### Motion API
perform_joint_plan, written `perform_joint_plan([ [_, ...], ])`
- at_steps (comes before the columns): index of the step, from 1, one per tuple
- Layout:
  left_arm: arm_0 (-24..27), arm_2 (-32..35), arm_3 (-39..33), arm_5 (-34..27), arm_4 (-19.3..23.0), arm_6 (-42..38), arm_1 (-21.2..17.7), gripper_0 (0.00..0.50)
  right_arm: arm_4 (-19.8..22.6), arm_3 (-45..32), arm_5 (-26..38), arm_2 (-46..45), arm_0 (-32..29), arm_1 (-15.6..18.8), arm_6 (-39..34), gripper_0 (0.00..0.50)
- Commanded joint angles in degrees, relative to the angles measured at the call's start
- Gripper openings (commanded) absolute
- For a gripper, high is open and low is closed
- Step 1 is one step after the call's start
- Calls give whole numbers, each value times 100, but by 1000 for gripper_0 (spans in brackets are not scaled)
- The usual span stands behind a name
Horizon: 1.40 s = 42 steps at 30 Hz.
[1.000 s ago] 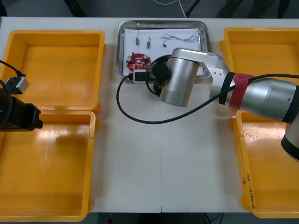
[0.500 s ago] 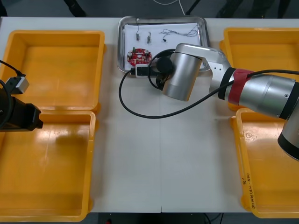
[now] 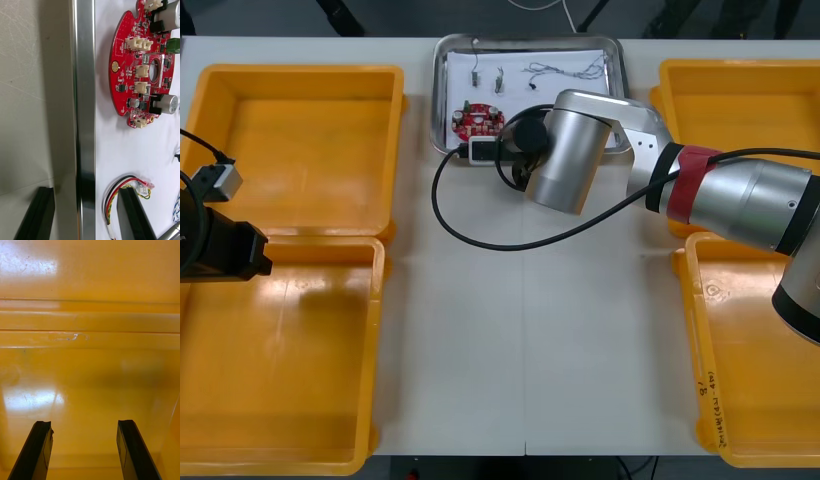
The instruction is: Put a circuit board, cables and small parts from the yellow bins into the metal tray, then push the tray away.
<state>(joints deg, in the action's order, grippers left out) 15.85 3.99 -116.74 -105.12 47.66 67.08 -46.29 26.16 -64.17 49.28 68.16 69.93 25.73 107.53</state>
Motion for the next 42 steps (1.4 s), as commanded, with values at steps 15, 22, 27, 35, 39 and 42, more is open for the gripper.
perform_joint_plan([
  [15,-109,189,-174,18,42,455,59,500,214,-1089,2130,-1085,223,-200,48,500],
  [22,-109,189,-174,18,42,455,59,500,74,-2187,3378,-1674,-199,-200,-101,500],
  [27,-109,189,-174,18,42,455,59,500,-120,-3233,4459,-2105,-665,-182,-470,500],
  [35,-109,189,-174,18,42,455,59,500,-234,-4851,5663,-2544,-1403,161,-1507,500],
  [39,-109,189,-174,18,42,455,59,500,-243,-5677,6072,-2843,-1860,416,-2105,500],
  [42,-109,189,-174,18,42,455,59,500,-243,-6143,6072,-3089,-2142,583,-2500,500],
])
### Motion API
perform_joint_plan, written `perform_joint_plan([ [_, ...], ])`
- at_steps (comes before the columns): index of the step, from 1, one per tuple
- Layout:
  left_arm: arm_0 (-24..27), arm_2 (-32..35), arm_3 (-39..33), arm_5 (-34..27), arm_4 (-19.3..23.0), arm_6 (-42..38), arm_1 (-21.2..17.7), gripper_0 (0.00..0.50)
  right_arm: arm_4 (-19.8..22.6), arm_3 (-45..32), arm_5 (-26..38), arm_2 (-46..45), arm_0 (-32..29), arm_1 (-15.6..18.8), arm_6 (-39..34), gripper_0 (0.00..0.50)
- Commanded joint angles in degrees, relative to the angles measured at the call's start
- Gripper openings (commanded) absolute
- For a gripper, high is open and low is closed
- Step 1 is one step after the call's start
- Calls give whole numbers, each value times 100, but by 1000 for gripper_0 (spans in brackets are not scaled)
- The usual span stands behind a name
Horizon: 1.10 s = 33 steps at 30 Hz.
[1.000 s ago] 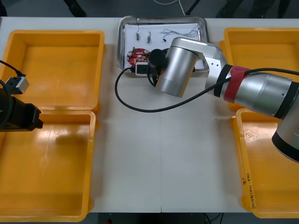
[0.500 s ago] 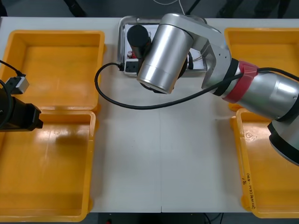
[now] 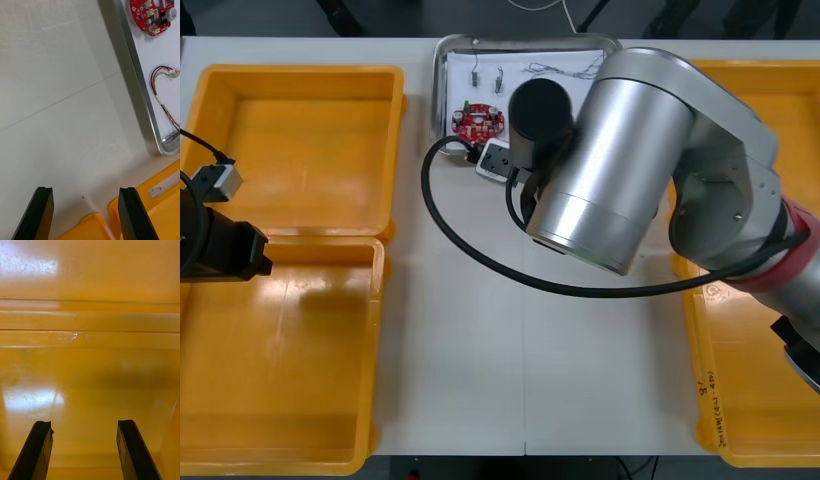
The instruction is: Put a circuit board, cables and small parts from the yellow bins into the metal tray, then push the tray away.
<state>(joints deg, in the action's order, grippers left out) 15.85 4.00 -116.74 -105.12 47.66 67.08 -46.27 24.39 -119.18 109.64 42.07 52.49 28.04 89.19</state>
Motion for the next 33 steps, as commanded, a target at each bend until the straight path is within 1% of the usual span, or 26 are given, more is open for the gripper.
perform_joint_plan([
  [1,-108,189,-173,18,42,455,57,500,-57,-791,36,-604,-512,422,-825,500],
  [7,-108,189,-173,18,42,455,57,500,119,-1248,36,-1272,-1048,738,-1651,500],
  [9,-108,189,-173,18,42,455,57,500,251,-1362,36,-1571,-1259,905,-2011,500],
  [10,-108,189,-173,18,42,455,57,500,294,-1362,36,-1650,-1303,940,-2081,500],
  [13,-108,189,-173,18,42,455,57,500,602,-1353,36,-2142,-1523,1090,-2433,500],
  [18,-108,189,-173,18,42,455,57,500,1296,-1125,36,-3214,-1954,1257,-3057,500],
  [21,-108,189,-173,18,42,455,57,500,1604,-940,36,-3715,-2129,1397,-3206,500],
  [25,-108,189,-173,18,42,455,57,500,1894,-676,36,-4155,-2261,1626,-3136,500],
  [28,-108,189,-173,18,42,455,57,500,2219,-395,36,-4550,-2463,1907,-3031,500],
  [29,-108,189,-173,18,42,455,57,500,2263,-360,36,-4612,-2516,1960,-3022,500],
  [31,-108,189,-173,18,42,455,57,500,2457,-237,36,-4805,-2745,2171,-2943,500],
  [33,-108,189,-173,18,42,455,57,500,2492,-202,36,-4858,-2885,2294,-2899,500],
])
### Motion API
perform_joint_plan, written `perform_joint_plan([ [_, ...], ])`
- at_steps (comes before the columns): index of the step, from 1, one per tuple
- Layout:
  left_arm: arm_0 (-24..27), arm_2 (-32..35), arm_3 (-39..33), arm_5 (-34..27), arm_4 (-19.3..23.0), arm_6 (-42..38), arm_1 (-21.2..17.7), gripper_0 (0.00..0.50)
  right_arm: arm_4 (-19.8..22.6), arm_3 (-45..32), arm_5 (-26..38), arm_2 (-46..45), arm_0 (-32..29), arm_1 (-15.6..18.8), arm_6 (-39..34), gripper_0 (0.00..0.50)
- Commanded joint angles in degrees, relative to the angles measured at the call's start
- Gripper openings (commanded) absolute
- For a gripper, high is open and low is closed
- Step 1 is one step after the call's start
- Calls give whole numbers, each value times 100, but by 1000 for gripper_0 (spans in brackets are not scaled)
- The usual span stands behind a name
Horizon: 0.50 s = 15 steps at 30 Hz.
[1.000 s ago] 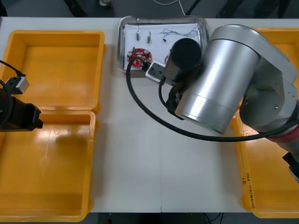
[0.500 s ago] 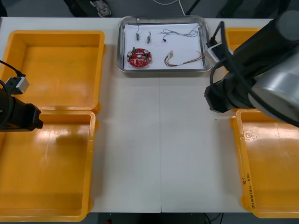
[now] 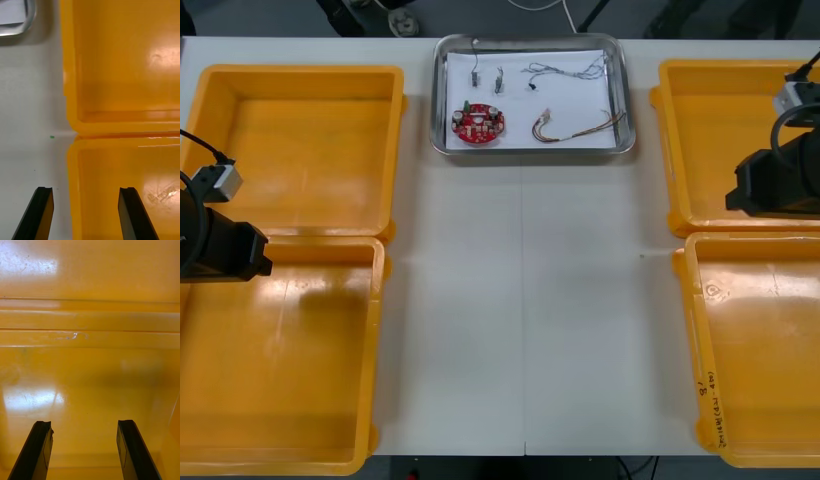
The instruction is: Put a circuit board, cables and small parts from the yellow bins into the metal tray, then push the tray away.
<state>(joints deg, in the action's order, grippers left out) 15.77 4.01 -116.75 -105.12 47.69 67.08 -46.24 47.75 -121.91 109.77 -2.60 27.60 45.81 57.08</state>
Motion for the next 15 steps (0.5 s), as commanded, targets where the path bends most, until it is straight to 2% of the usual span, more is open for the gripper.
perform_joint_plan([
  [1,-100,188,-172,18,39,455,53,500,129,89,23,-408,-483,587,347,500],
  [7,-100,188,-172,18,39,455,53,500,-47,89,-26,-487,-932,824,541,500],
  [15,-100,188,-172,18,39,455,53,500,15,379,-721,-733,-1397,929,1121,500],
])
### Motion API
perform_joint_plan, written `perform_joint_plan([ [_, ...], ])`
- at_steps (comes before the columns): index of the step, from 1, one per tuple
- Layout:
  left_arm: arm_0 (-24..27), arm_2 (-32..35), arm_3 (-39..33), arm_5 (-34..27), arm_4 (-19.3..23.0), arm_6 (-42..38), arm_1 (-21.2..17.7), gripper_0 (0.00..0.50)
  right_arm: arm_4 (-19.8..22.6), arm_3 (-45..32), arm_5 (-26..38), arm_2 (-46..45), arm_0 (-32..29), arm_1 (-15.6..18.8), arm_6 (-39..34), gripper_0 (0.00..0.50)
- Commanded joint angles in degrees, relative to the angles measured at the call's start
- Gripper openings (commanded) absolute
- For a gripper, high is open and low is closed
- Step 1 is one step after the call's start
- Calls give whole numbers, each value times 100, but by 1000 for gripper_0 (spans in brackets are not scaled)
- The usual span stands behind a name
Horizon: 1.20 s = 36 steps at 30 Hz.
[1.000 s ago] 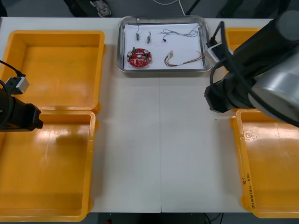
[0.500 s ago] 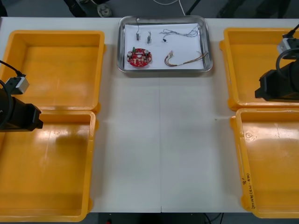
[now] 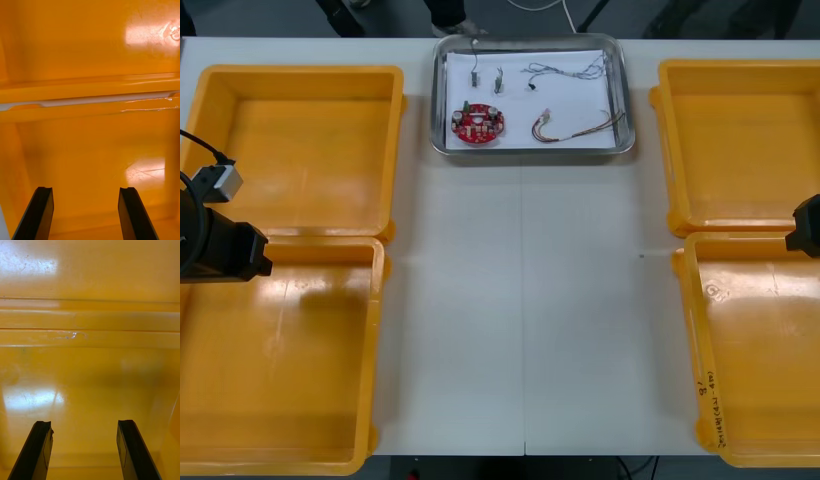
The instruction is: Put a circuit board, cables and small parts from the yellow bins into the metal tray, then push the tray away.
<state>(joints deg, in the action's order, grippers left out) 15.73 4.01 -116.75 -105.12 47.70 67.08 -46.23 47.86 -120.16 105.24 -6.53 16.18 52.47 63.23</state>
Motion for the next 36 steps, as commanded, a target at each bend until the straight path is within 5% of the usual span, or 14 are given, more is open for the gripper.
perform_joint_plan([
  [1,-97,188,-172,18,38,455,52,500,57,265,-364,-401,-308,264,523,500],
  [10,-97,188,-172,18,38,455,52,500,144,512,-856,-516,-519,167,611,500],
  [36,-97,188,-172,18,38,455,52,500,153,512,-874,-516,-651,-281,664,500],
])
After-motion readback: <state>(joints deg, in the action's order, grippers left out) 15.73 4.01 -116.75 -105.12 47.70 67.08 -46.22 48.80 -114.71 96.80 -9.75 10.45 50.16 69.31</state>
